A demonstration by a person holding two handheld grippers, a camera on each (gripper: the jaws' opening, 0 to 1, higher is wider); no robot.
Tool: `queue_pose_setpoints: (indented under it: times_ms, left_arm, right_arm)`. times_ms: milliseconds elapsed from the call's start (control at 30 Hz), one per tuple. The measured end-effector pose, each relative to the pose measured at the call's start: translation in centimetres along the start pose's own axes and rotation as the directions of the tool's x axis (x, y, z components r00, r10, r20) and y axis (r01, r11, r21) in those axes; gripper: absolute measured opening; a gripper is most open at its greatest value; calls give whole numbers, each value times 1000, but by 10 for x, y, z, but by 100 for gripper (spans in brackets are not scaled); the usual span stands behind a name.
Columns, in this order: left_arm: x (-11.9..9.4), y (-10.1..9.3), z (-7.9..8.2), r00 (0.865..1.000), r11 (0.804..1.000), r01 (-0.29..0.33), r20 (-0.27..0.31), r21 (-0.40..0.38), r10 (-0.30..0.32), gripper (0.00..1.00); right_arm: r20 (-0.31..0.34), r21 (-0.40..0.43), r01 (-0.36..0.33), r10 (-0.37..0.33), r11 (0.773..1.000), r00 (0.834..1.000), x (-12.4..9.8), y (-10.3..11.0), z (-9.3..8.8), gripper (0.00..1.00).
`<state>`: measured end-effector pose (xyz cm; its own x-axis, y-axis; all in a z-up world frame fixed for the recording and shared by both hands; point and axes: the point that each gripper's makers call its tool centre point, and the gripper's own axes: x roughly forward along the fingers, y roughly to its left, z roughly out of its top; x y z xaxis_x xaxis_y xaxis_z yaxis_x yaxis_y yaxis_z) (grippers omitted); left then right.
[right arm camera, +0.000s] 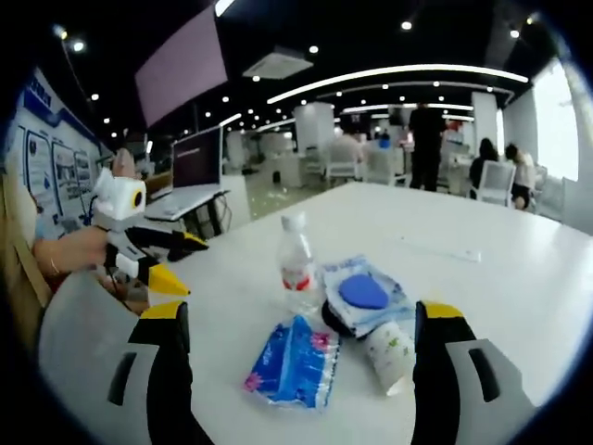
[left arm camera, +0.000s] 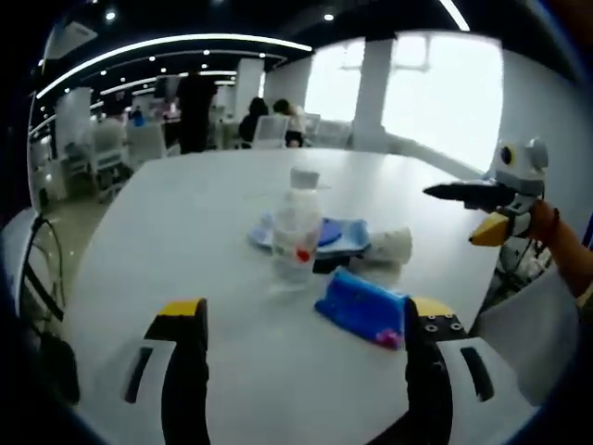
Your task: Arrange the tabletop items into an orderly group along one side of the table until the central work area is clear of visible clutter.
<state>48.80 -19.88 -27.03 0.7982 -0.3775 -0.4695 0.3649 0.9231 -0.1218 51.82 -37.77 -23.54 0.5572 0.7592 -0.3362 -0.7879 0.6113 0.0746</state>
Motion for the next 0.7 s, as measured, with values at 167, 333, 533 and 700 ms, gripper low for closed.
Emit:
queue_pose_setpoints:
  times_ms: [167,333,533,700]
  left_arm:
    - [2,16,12,998,998,-59,12,-27,59,82]
    - [4,21,39,985,988,-144,82,-59,149,83]
    - [17,14,46,979,978,-170,94,-119,182,81]
    - [32,4,43,976,971,-195,68,-136,205,80]
  right_arm:
    - [-7,9,36,-36,999,999,-2,-6,-5,100]
    - [-1,26,59,-59,998,998,-2,-14,-6,100]
    - [-8,-34,144,-145,989,989,-6,-31,-10,100]
    - [-37,-39,134,-136,990,990,-6,-31,-20,100]
